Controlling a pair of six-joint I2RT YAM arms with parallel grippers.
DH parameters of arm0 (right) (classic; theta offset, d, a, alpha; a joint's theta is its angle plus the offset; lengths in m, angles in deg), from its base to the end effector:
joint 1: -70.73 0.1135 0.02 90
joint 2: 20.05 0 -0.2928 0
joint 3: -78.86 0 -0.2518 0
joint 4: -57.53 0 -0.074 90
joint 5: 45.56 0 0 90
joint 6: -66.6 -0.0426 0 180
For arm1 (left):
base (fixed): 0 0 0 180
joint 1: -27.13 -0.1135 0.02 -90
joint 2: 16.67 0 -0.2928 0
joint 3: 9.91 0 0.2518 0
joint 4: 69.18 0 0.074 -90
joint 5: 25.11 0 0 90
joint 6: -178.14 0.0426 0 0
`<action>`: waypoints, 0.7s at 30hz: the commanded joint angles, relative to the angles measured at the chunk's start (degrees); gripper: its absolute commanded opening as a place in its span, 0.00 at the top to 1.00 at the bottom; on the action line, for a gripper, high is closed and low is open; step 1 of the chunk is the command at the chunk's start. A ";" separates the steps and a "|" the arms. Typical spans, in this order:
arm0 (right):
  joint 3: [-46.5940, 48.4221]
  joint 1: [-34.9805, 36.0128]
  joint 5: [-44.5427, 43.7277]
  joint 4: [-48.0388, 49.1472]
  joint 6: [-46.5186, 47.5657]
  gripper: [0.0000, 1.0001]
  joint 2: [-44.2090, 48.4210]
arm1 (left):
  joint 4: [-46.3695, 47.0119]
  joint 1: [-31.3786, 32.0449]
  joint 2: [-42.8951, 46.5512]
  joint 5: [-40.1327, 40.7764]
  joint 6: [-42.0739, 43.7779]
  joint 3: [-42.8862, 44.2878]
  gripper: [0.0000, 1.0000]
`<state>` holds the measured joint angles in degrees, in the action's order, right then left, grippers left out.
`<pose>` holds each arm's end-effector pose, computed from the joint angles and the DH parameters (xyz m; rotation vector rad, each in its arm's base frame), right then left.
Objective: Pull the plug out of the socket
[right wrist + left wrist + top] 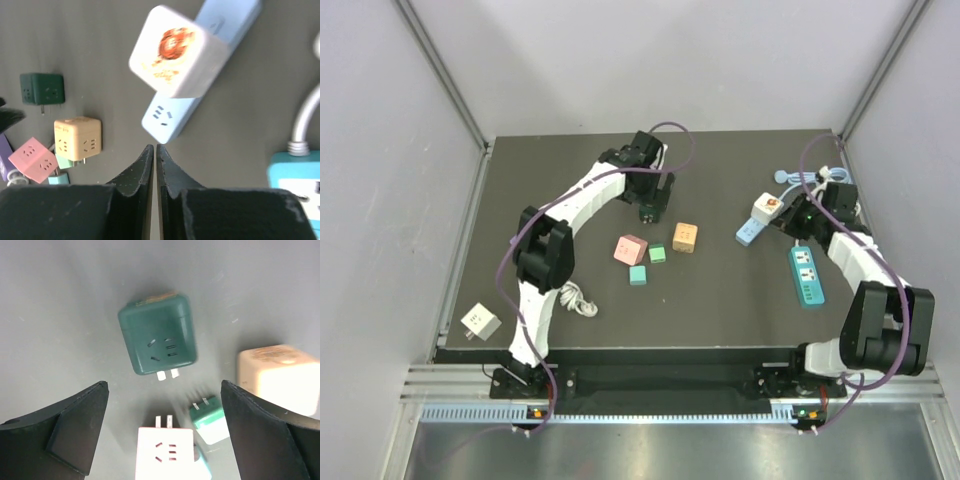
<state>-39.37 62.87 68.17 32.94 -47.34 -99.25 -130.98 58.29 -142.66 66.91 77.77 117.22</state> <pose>0.2889 -0.0226 0.2500 0.4226 2.2674 0.6207 0.4294 -0.2579 0.2538 0.4649 2.6022 -0.2018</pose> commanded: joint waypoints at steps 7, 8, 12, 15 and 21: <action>0.53 -10.25 7.91 5.62 -2.77 0.87 -2.97 | 36.01 2.41 18.84 -11.86 0.00 -19.69 0.13; 1.57 -10.33 7.74 5.62 -2.86 0.86 -3.94 | 39.19 3.90 19.12 -12.82 0.17 -21.04 0.13; 4.48 -10.86 7.56 7.90 -4.44 0.84 -10.25 | 47.56 8.21 15.62 -13.45 1.67 -19.23 0.12; 9.22 -11.13 8.26 8.26 -4.88 0.82 -15.43 | 49.76 12.25 10.34 -10.83 4.21 -14.05 0.09; 16.17 -11.57 7.91 8.61 -6.46 0.82 -21.86 | 53.63 19.37 0.06 -3.79 12.48 -5.09 0.02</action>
<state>-27.83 51.79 75.29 38.38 -52.63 -119.45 -83.61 75.32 -139.41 59.24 84.81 106.31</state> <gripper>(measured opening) 0.185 0.984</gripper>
